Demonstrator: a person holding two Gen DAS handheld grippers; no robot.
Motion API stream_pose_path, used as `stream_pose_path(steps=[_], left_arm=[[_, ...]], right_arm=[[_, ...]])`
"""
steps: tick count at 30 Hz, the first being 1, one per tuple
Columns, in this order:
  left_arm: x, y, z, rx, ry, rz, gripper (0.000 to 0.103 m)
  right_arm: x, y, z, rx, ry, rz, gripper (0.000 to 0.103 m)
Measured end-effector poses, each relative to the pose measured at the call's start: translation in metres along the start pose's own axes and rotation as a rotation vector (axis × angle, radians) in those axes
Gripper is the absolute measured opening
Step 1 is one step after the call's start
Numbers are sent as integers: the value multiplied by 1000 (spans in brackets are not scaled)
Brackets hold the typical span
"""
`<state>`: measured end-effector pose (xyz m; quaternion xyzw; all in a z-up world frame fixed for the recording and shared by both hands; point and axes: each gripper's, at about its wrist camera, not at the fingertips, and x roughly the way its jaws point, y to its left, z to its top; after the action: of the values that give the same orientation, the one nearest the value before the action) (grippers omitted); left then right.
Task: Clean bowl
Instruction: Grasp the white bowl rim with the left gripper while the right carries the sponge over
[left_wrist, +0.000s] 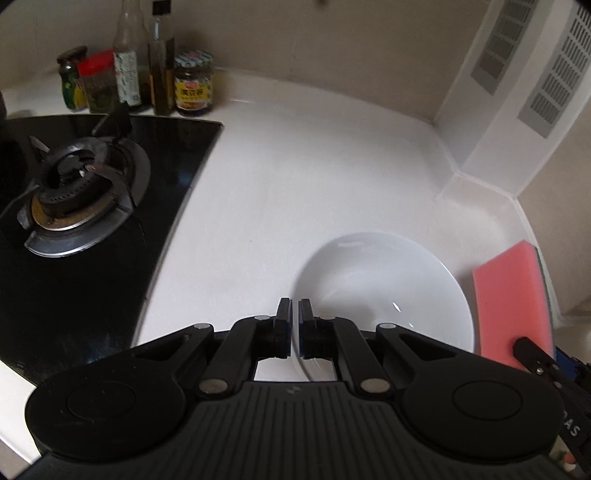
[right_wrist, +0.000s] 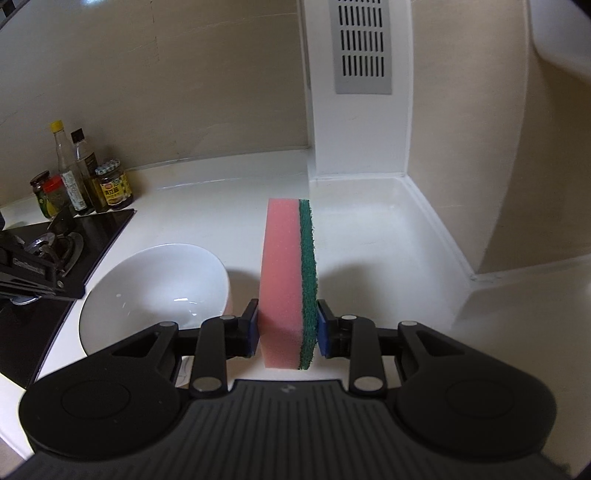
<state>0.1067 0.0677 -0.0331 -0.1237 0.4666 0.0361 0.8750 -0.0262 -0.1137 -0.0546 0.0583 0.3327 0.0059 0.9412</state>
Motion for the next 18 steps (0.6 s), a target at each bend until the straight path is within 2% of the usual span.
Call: stream_pose_path(steps=[6, 9, 12, 15, 18], left_arm=[[20, 0, 7, -19, 99, 6, 6], [42, 1, 12, -24, 208, -1, 6], [48, 5, 14, -20, 231, -27, 6], [50, 7, 17, 20, 245, -41, 6], [50, 8, 19, 43, 252, -18, 4]], right_arm=[[7, 0, 6, -21, -7, 40, 26], [7, 2, 14, -62, -21, 66, 26], [8, 1, 27, -124, -20, 139, 26], [6, 2, 42, -211, 18, 296, 26], [7, 18, 62, -365, 98, 467, 26]])
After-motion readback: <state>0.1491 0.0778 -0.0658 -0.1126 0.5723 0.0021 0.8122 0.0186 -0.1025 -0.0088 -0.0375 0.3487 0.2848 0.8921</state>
